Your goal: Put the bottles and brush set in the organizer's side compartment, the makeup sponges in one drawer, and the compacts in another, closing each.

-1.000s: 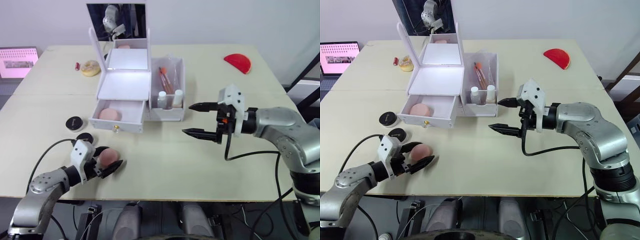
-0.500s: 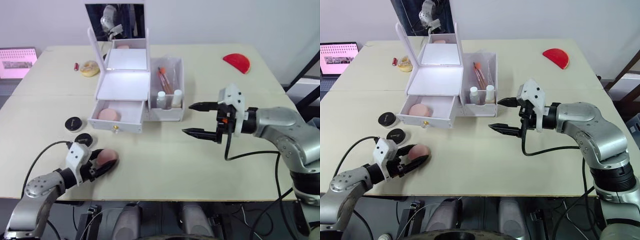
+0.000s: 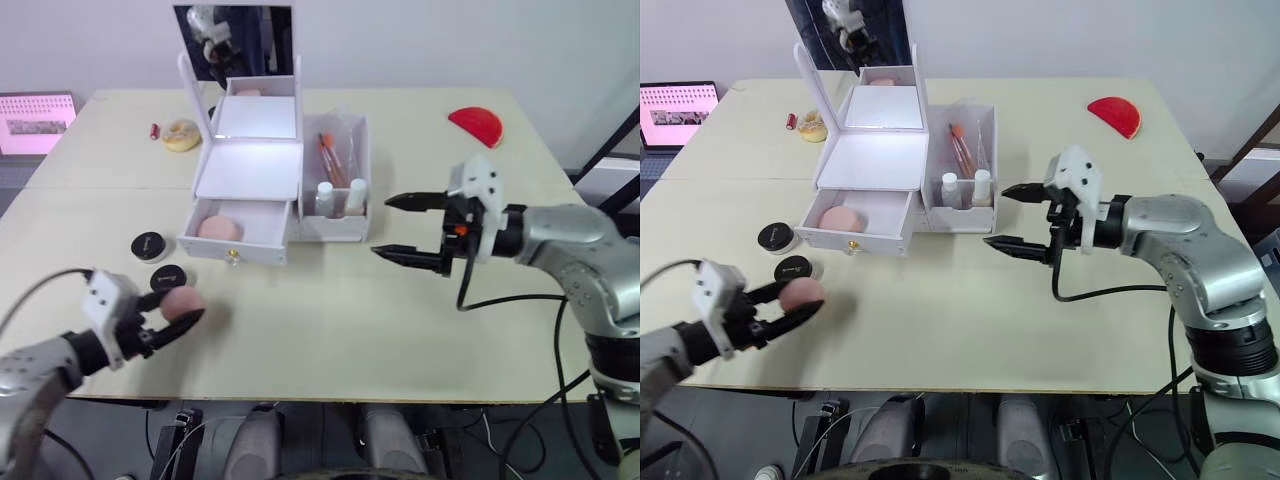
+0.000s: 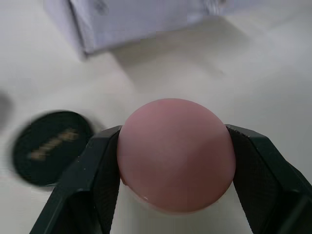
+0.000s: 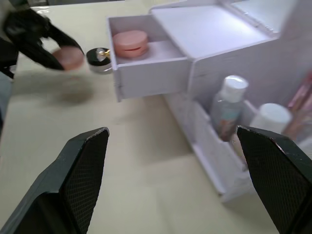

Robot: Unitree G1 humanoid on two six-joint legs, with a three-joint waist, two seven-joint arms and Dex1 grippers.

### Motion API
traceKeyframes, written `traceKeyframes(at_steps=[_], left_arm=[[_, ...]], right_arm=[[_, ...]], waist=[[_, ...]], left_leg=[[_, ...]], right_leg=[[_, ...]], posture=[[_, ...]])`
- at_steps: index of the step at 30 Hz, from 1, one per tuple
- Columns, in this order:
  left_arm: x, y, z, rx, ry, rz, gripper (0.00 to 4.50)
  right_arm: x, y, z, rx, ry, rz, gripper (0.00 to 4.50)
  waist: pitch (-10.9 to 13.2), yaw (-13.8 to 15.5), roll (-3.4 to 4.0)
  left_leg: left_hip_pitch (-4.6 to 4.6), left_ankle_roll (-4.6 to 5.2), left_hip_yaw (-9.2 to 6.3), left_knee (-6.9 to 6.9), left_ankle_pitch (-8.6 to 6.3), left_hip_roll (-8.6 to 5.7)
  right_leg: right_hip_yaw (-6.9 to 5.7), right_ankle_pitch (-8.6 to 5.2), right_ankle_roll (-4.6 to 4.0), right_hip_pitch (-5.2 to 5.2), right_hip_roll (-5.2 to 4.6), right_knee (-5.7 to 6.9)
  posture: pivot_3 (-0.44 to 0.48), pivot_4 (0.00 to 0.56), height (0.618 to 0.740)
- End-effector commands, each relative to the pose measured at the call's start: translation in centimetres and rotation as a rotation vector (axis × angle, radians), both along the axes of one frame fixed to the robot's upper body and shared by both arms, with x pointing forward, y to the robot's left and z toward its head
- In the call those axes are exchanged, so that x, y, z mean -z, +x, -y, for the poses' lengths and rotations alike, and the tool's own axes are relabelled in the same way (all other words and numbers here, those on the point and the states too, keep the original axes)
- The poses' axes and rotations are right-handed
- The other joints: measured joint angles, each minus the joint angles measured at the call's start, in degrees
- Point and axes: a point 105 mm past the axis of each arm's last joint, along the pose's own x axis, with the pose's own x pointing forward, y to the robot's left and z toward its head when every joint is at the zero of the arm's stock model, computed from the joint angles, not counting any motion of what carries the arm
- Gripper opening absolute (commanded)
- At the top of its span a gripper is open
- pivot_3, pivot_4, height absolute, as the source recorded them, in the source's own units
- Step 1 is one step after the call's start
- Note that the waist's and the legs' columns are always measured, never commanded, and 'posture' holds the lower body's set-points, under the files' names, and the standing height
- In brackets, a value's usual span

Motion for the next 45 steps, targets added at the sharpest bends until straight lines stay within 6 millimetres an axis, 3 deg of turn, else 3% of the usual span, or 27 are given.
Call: traceKeyframes(at_steps=[1, 4, 7, 11, 15, 23, 28, 34, 45], left_arm=[[-3.1, -0.6, -1.0, 0.002, 0.034, 0.046, 2.67], [-6.1, 0.1, -3.0, -0.03, 0.089, 0.097, 2.67], [-8.7, 1.4, -3.4, -0.01, 0.095, 0.152, 2.67], [-10.8, 3.3, -2.1, 0.092, 0.091, 0.186, 2.67], [-12.0, 5.7, 0.6, 0.247, 0.058, 0.193, 2.67], [-10.2, 9.6, 5.8, 0.515, 0.052, 0.116, 2.67], [-9.2, 11.1, 8.5, 0.619, 0.044, 0.087, 2.67], [-8.1, 11.2, 10.0, 0.688, 0.05, 0.054, 2.67], [-7.0, 11.0, 10.5, 0.711, 0.056, 0.035, 2.67]], right_arm=[[-2.2, -0.2, 0.5, -0.012, 0.024, 0.069, 4.5], [-2.8, -0.4, 0.7, -0.029, 0.029, 0.068, 4.5], [-3.2, -0.7, 0.6, -0.053, 0.036, 0.068, 4.5], [-3.4, -0.8, 0.2, -0.077, 0.041, 0.071, 4.5], [-3.5, -1.1, -0.7, -0.107, 0.055, 0.054, 4.5], [-2.8, -1.7, -2.2, -0.131, 0.053, 0.042, 4.5], [-2.4, -1.8, -2.7, -0.119, 0.037, 0.043, 4.5], [-2.5, -1.8, -2.8, -0.1, 0.043, 0.052, 4.5], [-2.4, -1.7, -2.7, -0.078, 0.049, 0.062, 4.5]], waist=[[0.03, -0.05, 0.0], [0.11, 0.06, -0.09], [0.13, 0.1, -0.09], [0.14, 0.02, -0.1], [0.16, 0.02, -0.1], [0.16, -0.25, -0.11], [0.16, -0.06, -0.13], [0.16, -0.2, -0.14], [0.16, -0.07, -0.14]], left_leg=[[-0.01, 0.0, 0.0, -0.02, 0.0, 0.0], [-0.02, 0.0, 0.01, -0.04, 0.0, 0.0], [-0.04, 0.0, 0.01, -0.02, 0.0, 0.0], [-0.04, 0.0, 0.03, 0.01, 0.0, 0.0], [-0.06, 0.0, 0.05, -0.07, 0.0, 0.01], [-0.08, 0.0, 0.11, -0.07, 0.01, 0.02], [-0.16, 0.0, 0.11, 0.01, 0.01, 0.01], [-0.14, 0.0, 0.11, 0.0, 0.01, 0.01], [-0.13, 0.0, 0.11, 0.05, 0.01, 0.01]], right_leg=[[0.0, 0.0, 0.0, -0.01, 0.0, -0.01], [0.0, 0.0, -0.01, -0.05, 0.0, 0.0], [-0.01, -0.01, 0.0, -0.09, 0.01, 0.03], [0.01, -0.04, 0.07, -0.06, 0.01, -0.01], [0.04, 0.03, -0.02, -0.12, 0.05, 0.03], [0.15, 0.11, 0.25, -0.16, 0.11, 0.02], [0.19, 0.11, 0.28, -0.17, 0.12, 0.02], [0.2, 0.11, 0.31, -0.18, 0.12, 0.05], [0.23, 0.12, 0.33, -0.18, 0.12, 0.11]], posture=[[0.0, 0.15, 0.739], [0.0, 0.15, 0.739], [0.0, 0.15, 0.739], [0.0, 0.15, 0.739], [0.0, 0.15, 0.739], [0.0, 0.15, 0.739], [0.0, 0.15, 0.739], [0.0, 0.15, 0.739], [0.0, 0.15, 0.739]])
